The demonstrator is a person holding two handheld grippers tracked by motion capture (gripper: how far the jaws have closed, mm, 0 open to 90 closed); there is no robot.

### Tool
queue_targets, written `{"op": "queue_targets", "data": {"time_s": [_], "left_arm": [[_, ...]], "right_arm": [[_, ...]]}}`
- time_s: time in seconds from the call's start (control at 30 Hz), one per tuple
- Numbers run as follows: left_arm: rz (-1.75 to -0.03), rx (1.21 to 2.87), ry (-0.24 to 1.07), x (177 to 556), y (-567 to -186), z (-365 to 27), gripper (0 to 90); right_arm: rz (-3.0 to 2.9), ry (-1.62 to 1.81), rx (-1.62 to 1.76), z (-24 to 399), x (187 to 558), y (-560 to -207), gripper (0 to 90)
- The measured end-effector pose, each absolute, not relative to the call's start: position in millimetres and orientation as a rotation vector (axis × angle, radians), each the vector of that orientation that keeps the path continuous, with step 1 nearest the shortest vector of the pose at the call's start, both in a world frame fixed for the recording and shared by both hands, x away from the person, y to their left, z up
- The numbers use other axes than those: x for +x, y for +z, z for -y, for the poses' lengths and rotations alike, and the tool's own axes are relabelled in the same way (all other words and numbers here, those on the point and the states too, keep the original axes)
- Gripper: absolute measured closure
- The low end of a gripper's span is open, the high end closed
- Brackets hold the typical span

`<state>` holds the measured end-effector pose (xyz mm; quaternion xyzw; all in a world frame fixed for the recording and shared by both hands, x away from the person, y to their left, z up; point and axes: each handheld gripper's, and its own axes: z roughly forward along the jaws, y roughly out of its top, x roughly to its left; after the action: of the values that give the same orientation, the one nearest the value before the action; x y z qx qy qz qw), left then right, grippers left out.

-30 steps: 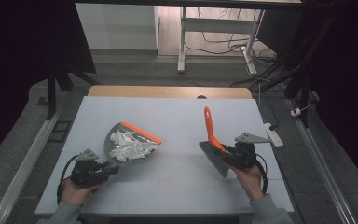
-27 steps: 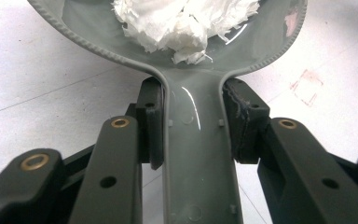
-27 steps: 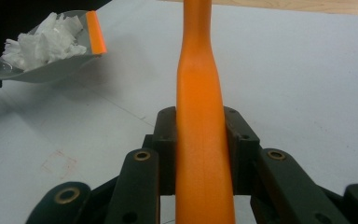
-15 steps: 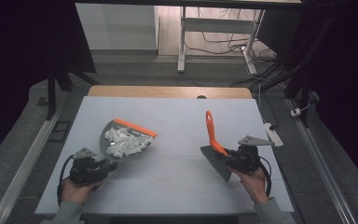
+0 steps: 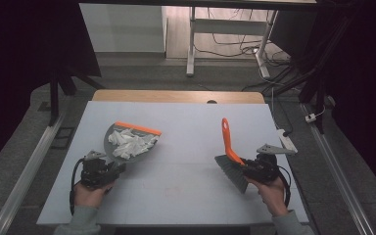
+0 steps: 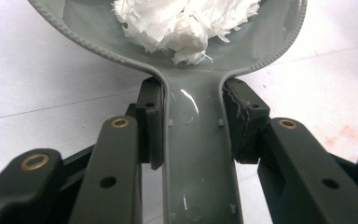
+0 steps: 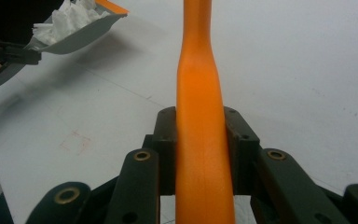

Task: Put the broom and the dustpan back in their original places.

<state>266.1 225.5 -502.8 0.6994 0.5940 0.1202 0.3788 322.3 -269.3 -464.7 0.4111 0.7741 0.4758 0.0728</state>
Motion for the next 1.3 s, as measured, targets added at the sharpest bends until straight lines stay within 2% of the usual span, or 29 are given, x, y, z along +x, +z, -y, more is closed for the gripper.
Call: {"op": "queue_targets", "data": {"time_s": [0.43,1.3], "left_arm": [[-1.657,1.724,0.315,275,-515,-224,61.8],[-1.772,1.728,0.348,284,-528,-214,61.1]], "right_arm": [[-2.359,1.397,1.266,267,324,-469,70.2],[-2.399,1.246,1.361,270,342,-489,69.9]]}}
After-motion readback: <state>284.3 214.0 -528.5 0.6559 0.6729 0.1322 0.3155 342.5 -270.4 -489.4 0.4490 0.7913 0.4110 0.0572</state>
